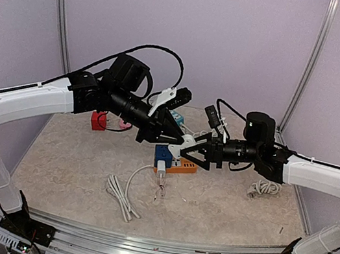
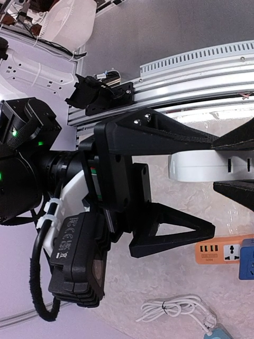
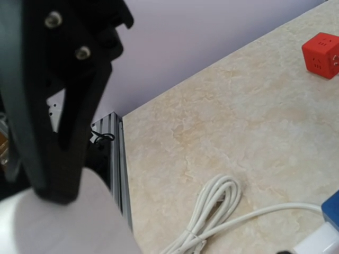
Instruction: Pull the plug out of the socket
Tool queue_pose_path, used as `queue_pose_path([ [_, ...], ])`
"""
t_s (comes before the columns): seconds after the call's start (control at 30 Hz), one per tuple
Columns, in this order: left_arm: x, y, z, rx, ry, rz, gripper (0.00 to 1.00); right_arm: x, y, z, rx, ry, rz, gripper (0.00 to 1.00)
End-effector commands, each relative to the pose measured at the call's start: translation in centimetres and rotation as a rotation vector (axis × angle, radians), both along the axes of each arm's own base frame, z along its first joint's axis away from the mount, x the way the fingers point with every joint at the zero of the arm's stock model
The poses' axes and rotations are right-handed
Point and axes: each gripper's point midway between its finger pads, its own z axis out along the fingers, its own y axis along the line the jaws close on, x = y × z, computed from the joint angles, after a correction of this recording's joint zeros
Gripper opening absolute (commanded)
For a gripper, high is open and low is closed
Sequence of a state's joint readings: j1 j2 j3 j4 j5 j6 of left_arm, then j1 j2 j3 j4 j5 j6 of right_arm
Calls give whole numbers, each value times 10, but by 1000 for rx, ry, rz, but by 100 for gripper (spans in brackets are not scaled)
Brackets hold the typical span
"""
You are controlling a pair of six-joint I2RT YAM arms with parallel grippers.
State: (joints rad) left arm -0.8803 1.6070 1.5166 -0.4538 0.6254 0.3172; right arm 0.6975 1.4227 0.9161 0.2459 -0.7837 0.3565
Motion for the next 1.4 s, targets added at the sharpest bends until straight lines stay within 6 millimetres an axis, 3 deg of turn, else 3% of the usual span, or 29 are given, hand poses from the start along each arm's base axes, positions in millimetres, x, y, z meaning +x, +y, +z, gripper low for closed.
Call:
queue_pose_path([
  [0.0,-42,0,-16,52,136,-145,0,34,-13,28,34,-62,-149,85],
  [0.27,-30,-2,-16,62,187,-95,0,49,-28,32,-21,-112,-280,84],
  [0.5,-20,-3,-20,67,211,-59,0,42,-32,42,-2,-149,-273,85],
  [0.77,20,15,-30,75,222,103,0,28,-31,55,13,-171,-209,86],
  [0.93,50,42,-34,84,148,275,0,26,-38,53,-14,-183,-229,87],
  [1.03,78,70,-36,116,106,445,0,26,-41,46,-41,-180,-240,88],
  [1.2,121,123,-68,255,123,679,0,22,-44,33,-62,-161,-239,88],
  [1.37,146,153,-102,383,85,771,0,19,-49,24,-77,-150,-251,88],
])
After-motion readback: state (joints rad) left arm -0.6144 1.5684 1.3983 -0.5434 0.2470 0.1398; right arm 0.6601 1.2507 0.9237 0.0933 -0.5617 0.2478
